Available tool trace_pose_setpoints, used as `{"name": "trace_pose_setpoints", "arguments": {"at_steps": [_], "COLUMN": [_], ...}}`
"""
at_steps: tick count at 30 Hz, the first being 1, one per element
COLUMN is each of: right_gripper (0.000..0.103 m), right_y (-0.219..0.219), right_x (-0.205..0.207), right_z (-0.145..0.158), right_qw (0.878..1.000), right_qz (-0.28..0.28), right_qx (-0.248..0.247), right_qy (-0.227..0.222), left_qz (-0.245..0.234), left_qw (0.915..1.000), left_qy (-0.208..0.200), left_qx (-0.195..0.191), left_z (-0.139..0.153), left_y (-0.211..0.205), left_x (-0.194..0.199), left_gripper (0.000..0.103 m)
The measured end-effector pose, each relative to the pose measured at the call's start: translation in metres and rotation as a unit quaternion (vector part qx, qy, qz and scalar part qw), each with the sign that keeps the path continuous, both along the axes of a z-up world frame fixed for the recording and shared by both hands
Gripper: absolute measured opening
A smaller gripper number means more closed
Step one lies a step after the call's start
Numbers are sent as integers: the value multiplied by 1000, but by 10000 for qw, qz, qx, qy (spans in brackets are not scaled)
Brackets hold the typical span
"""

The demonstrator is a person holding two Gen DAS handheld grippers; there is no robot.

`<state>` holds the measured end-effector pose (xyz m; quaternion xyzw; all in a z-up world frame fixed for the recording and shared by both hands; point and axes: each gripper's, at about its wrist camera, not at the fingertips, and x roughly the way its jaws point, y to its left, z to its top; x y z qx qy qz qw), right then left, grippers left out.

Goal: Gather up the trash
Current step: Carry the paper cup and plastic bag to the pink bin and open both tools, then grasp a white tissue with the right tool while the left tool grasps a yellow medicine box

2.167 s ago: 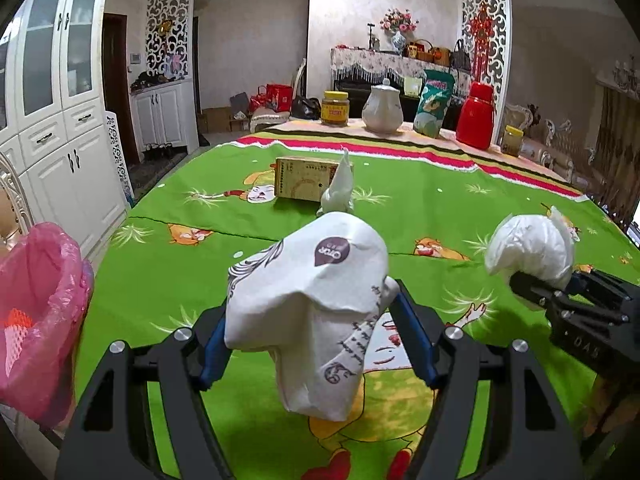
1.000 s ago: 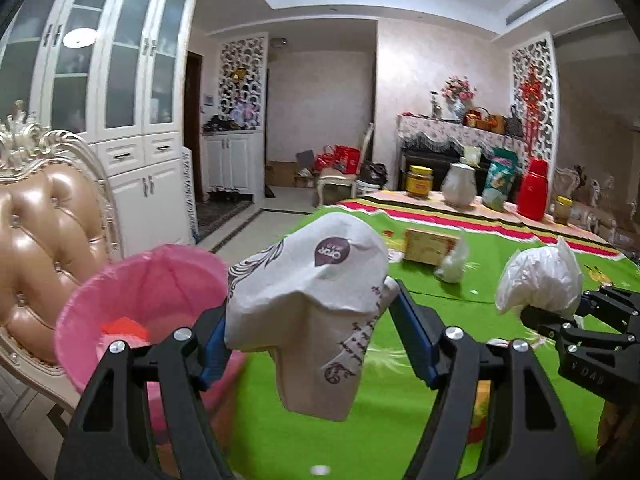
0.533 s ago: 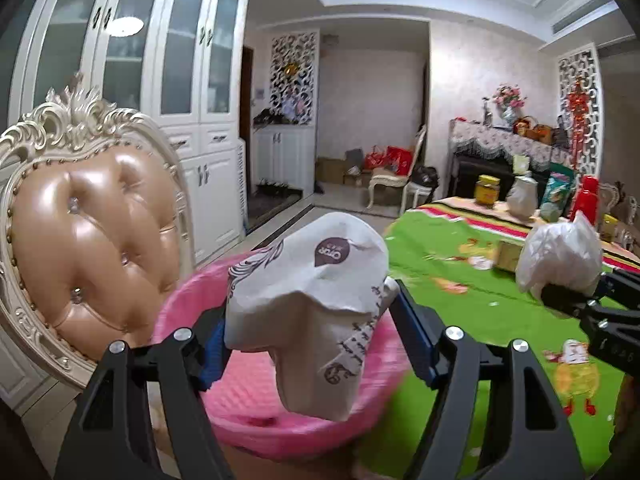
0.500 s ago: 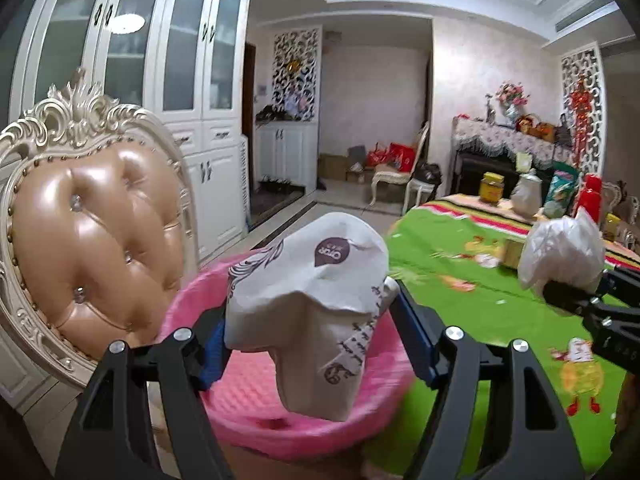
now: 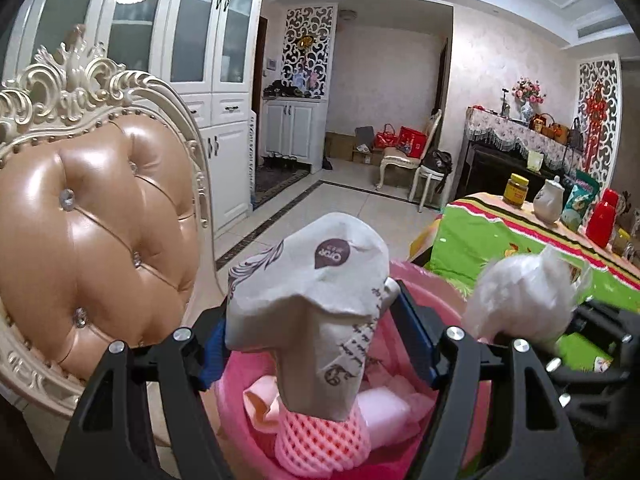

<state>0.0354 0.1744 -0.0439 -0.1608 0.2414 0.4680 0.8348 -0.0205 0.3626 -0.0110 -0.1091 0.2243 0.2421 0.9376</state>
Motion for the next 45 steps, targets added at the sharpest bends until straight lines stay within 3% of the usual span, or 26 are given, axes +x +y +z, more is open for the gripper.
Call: {"name": "trace_pose_setpoints", "arguments": {"at_steps": [2,3,9,15,22,29,36,45], "right_gripper": [83,84,84,85,85,85,85,85], "right_y": [9,9,-21,-86,-160,-226,-245,-218], "right_x": [1,1,4,22,61,101,157,232], "right_z": [-5,-5,3,11,-4,-20,-36,-58], "right_qw": [9997,9997,9998,9988,9906,9758,9613,9493], "right_qz": [215,241,85,-422,-1335,-2158,-2677,-2942], "right_qx": [-9,49,159,250,257,177,158,-19], "right_qy": [77,73,36,-94,129,311,635,1112], "left_qz": [-85,-29,128,203,-494,-1151,-1427,-1454], "left_qw": [10000,10000,9998,9996,9984,9932,9890,9867], "left_qy": [24,-37,-133,-189,-269,83,353,532], "left_qx": [-33,2,25,60,-39,121,183,494], "left_z": [1,2,3,4,4,-15,-35,-36], "left_y": [3,4,-4,-28,-100,-184,-231,-237], "left_x": [6,7,4,-2,27,83,113,136], "left_gripper": [88,92,97,98,98,98,98,98]}}
